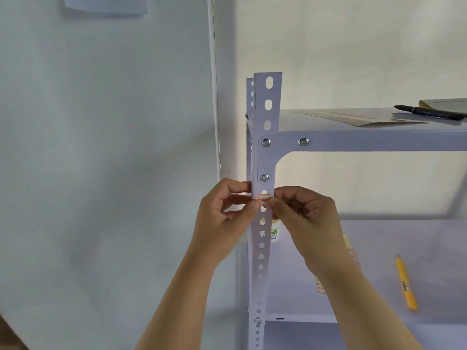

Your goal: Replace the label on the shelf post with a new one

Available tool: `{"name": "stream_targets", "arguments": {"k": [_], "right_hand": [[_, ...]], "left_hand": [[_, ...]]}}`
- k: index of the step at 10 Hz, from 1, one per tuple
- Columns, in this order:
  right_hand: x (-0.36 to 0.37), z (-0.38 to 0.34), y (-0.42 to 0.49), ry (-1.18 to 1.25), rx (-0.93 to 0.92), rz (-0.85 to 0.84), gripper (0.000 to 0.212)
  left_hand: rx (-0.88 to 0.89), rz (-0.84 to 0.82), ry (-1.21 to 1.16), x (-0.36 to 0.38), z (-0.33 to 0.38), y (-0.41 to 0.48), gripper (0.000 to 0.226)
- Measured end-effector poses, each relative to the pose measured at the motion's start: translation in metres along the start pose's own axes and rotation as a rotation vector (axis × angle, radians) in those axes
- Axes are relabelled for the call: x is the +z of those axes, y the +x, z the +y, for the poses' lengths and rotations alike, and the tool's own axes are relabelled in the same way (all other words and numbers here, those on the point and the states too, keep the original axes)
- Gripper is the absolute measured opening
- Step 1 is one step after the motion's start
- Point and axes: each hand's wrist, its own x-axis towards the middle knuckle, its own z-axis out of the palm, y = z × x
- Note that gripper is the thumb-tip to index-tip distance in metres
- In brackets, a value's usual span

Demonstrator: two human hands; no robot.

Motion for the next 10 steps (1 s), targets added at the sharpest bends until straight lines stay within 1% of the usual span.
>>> {"name": "stream_targets", "arguments": {"k": [1, 2, 4, 6, 8, 9, 10], "right_hand": [[0.002, 0.001, -0.003, -0.002, -0.028, -0.002, 0.021], [0.005, 0.003, -0.005, -0.02, -0.049, 0.022, 0.024], [0.006, 0.0, -0.009, -0.025, -0.032, 0.01, 0.026], [0.01, -0.002, -0.015, -0.003, 0.004, 0.036, 0.032], [0.012, -0.005, -0.029, -0.168, -0.031, 0.065, 0.041], [0.012, -0.012, -0.033, -0.252, -0.031, 0.076, 0.044], [0.009, -0.016, -0.04, -0.356, -0.043, 0.107, 0.041]], "left_hand": [[-0.009, -0.007, -0.004, 0.0, -0.002, 0.0, 0.02], [-0.027, -0.014, -0.01, -0.001, -0.003, 0.0, 0.018], [-0.078, -0.044, -0.037, -0.003, -0.006, -0.001, 0.024], [-0.08, -0.102, -0.008, -0.007, -0.004, -0.007, 0.034], [0.004, -0.126, 0.155, -0.012, 0.008, -0.019, 0.044], [-0.052, -0.103, 0.188, -0.017, 0.014, -0.027, 0.039], [-0.059, -0.082, 0.211, -0.015, 0.021, -0.04, 0.038]]}}
